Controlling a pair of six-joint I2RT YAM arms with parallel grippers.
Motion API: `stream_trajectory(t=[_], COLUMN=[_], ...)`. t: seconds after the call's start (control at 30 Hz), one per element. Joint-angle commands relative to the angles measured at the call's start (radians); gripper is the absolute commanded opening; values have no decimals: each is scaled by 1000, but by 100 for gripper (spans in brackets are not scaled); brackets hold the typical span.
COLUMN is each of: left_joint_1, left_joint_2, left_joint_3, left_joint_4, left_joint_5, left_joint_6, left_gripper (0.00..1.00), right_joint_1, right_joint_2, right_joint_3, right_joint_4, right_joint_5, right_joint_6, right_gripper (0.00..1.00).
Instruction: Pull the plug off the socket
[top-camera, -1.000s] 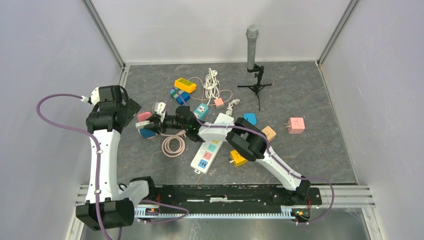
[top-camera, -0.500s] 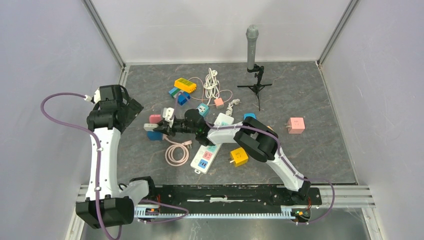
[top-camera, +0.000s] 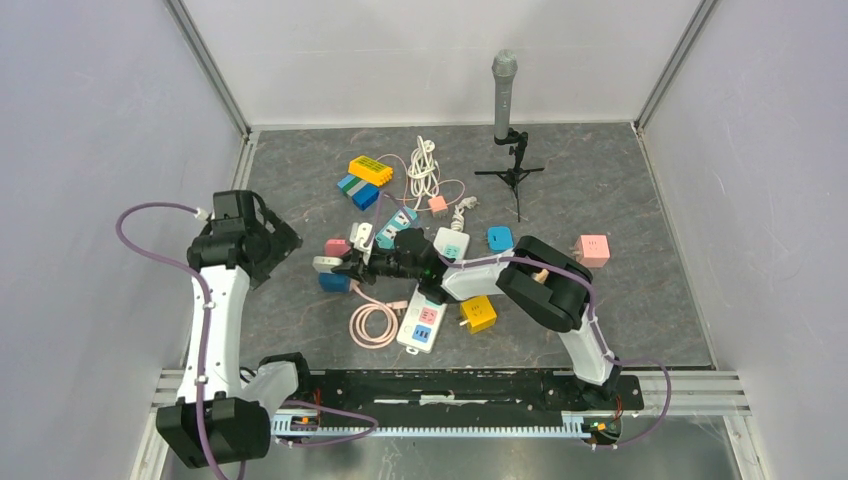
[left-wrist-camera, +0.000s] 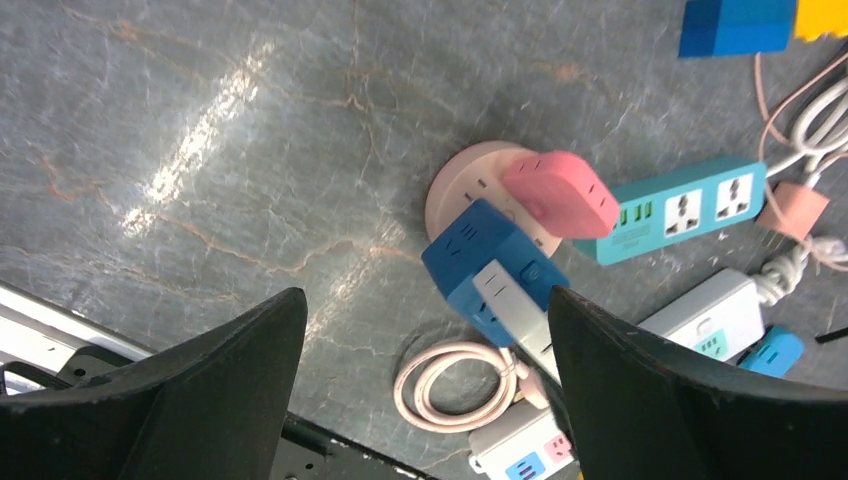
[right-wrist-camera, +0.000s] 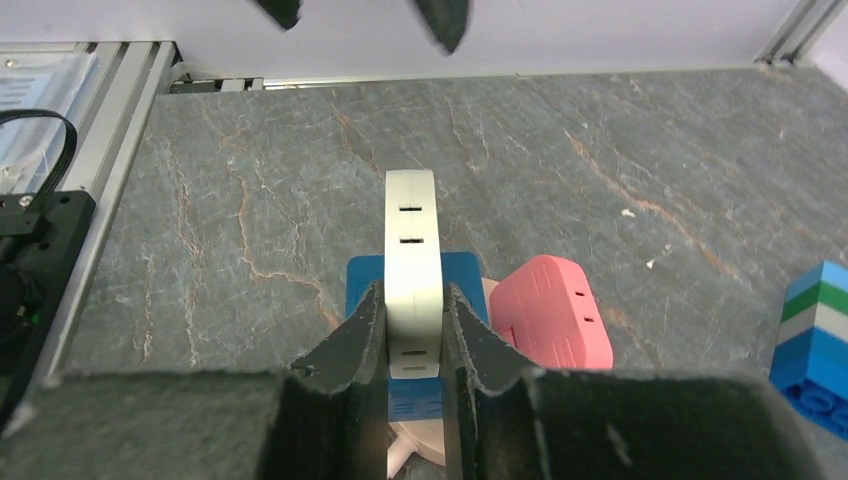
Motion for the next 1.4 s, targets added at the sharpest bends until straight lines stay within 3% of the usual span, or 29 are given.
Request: stream_trajectory(t=[0.0,0.2,0.43,0.73,1.0,1.37], left_joint_1=[5,5,5,4,4,2], left_joint_2=[-69,-124,-158,-159,-108,-94], left_joint_3=[-66,-148,-212,-400,-434,-473], left_joint_4=[27,35,58,307,391,373], left_joint_5=[90,152,230,498,470,436], left_joint_6=[68,69,44,-73,-66,-48], left_gripper=[94,84,72,65,63,57], right_joint_1=[-6,-10,-55,-83,-91,-128], right_joint_2=[-65,-73,-20,10,30,48], right_joint_3=[28,25,19,57,64,102], right_joint_4=[-113,-146,-61,-67,-61,-14], right_joint_5=[59,102,-15,-30,-30,-53], right_joint_6=[89,202,440,576,667,792], right_gripper=[0,0,0,0,0,0])
